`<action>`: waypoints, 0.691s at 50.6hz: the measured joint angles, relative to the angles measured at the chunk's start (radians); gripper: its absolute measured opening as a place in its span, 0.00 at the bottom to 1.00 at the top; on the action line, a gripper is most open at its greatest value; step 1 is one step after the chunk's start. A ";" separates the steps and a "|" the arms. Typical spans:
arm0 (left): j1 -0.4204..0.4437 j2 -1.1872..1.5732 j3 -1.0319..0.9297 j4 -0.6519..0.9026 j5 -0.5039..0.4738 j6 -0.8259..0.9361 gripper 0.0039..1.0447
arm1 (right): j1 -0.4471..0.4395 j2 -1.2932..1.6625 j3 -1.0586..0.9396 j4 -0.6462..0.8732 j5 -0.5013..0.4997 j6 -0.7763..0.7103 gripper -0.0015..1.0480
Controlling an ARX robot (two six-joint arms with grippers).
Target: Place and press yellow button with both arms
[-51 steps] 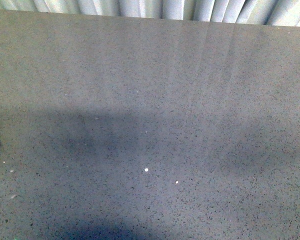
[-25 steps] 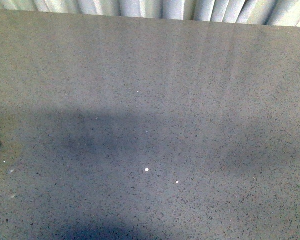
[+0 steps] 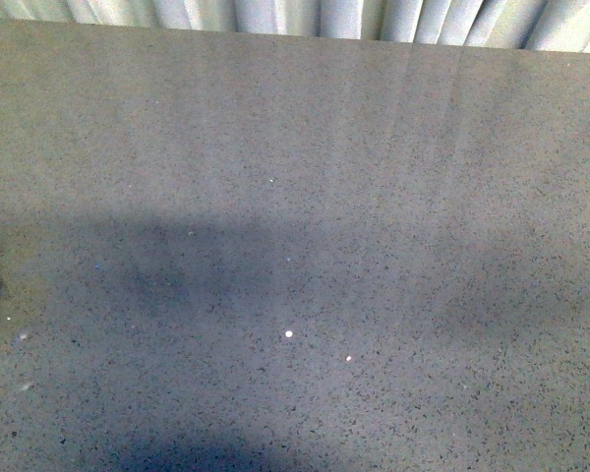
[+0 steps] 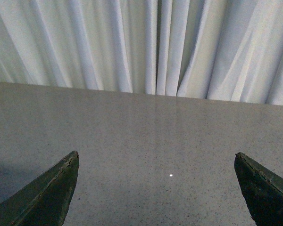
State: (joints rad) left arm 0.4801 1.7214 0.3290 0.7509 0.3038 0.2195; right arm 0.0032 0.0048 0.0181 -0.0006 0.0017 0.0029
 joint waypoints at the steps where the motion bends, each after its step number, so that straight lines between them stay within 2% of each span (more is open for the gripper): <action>1: 0.000 0.000 0.000 0.000 0.000 0.000 0.91 | 0.000 0.000 0.000 0.000 0.000 0.000 0.91; 5: 0.000 0.000 0.000 0.001 0.000 0.001 0.85 | 0.000 0.000 0.000 0.000 0.000 0.000 0.91; 18: 0.000 0.001 0.000 0.002 0.009 0.001 0.36 | 0.000 0.000 0.000 0.000 0.000 0.000 0.91; 35: 0.005 -0.053 0.001 -0.028 0.010 0.006 0.33 | 0.000 0.000 0.000 0.000 0.000 0.000 0.91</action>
State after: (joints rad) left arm 0.4850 1.6680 0.3302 0.7227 0.3141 0.2253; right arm 0.0032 0.0048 0.0181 -0.0006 0.0017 0.0029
